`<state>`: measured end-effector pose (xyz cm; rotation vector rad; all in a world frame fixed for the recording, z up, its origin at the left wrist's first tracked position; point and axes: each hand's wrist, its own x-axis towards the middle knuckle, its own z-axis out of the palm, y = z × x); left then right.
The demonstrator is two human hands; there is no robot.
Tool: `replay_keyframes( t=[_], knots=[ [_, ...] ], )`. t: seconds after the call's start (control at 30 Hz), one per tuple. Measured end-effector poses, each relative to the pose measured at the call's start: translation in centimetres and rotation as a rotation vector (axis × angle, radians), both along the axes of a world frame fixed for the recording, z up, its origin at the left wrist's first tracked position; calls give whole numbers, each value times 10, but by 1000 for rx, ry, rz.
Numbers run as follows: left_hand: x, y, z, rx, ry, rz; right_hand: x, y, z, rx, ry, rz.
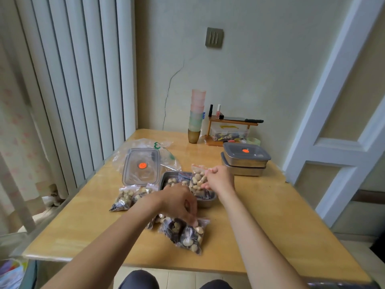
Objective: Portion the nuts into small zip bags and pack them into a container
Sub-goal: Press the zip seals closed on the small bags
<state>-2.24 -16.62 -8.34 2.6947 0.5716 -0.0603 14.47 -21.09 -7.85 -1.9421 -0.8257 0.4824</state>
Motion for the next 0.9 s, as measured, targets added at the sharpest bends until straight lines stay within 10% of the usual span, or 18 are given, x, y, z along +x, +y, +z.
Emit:
replay_keyframes(
  t=[0.33,0.9],
  knots=[
    [-22,13,12,-491,-303,91,-13,15,0,-371,-546,253],
    [7,49,-19,-343,-883,692,2,7,2,-16,-185,384]
  ],
)
